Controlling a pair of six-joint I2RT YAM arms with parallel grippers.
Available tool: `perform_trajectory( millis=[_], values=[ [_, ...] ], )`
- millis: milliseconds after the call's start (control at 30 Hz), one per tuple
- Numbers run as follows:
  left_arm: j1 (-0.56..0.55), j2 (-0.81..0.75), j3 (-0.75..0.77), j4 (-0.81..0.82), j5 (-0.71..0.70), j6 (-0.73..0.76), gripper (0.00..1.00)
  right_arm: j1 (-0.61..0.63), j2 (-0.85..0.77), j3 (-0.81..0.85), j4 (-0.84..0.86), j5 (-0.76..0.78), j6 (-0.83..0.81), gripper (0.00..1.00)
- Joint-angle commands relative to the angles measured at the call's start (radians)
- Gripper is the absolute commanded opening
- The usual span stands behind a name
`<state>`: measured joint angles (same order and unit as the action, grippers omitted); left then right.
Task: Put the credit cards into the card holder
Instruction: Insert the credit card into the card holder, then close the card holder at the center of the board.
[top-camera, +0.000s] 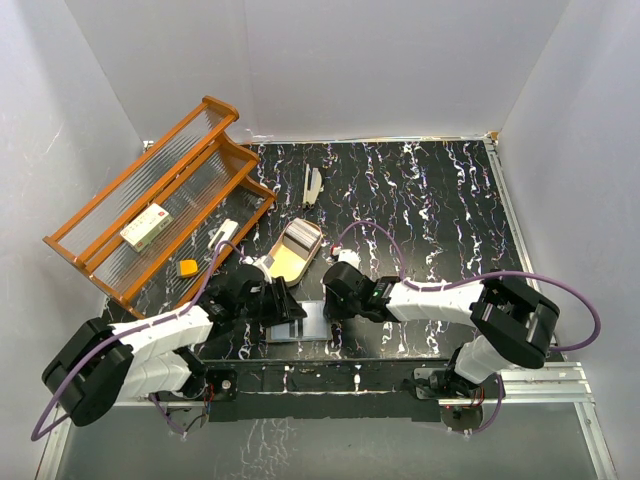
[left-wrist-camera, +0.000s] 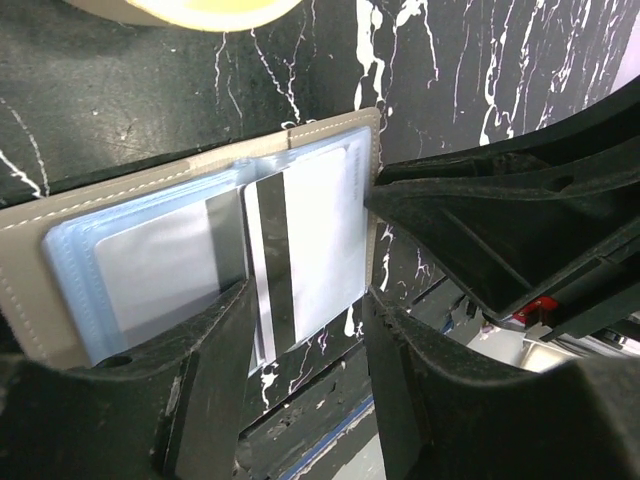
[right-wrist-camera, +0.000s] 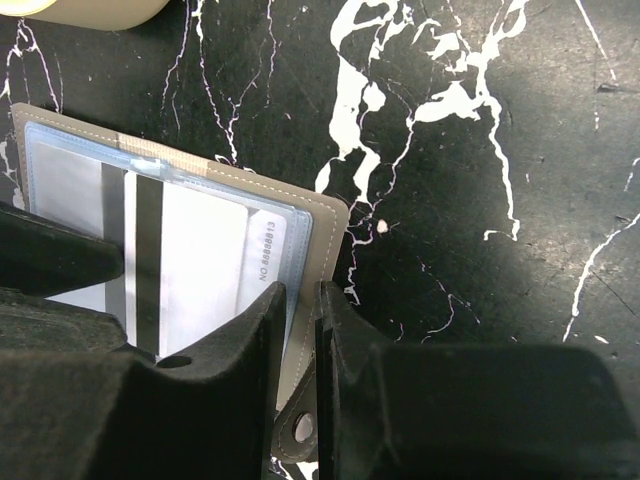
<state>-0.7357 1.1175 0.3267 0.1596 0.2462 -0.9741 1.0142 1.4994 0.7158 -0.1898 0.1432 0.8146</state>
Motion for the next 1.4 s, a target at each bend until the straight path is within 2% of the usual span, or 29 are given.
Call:
perform_trajectory(
  millis=[0, 400, 533, 667, 900, 1000, 1033, 1133, 1367],
  values=[
    [0.002, 0.023, -0.010, 0.093, 0.043, -0.020, 0.44, 0.007, 0.009, -0.014, 0.076, -0.014, 0.017, 0.16],
    [-0.002, 0.042, -0.061, 0.275, 0.084, -0.083, 0.43, 0.007, 0.005, -0.029, 0.121, -0.029, 0.017, 0.16],
    [-0.005, 0.056, -0.075, 0.320, 0.099, -0.103, 0.42, 0.007, -0.001, -0.025, 0.118, -0.032, 0.020, 0.19],
    [-0.005, -0.023, -0.046, 0.180, 0.048, -0.071, 0.45, 0.007, -0.047, 0.002, 0.042, -0.007, 0.006, 0.25],
    [-0.001, -0.217, 0.067, -0.232, -0.111, 0.049, 0.58, 0.009, -0.152, 0.014, -0.069, 0.003, -0.001, 0.31],
    [0.005, -0.265, 0.094, -0.366, -0.165, 0.092, 0.68, 0.009, -0.183, 0.001, -0.080, -0.007, 0.011, 0.32],
    [0.007, -0.276, 0.101, -0.399, -0.189, 0.103, 0.74, 0.009, -0.190, -0.001, -0.085, -0.005, 0.015, 0.33],
    [0.011, -0.294, 0.117, -0.480, -0.241, 0.135, 0.83, 0.008, -0.197, -0.006, -0.086, -0.005, 0.019, 0.33],
    [0.019, -0.269, 0.114, -0.546, -0.284, 0.146, 0.95, 0.015, -0.145, -0.012, -0.044, -0.041, 0.009, 0.35]
  ],
)
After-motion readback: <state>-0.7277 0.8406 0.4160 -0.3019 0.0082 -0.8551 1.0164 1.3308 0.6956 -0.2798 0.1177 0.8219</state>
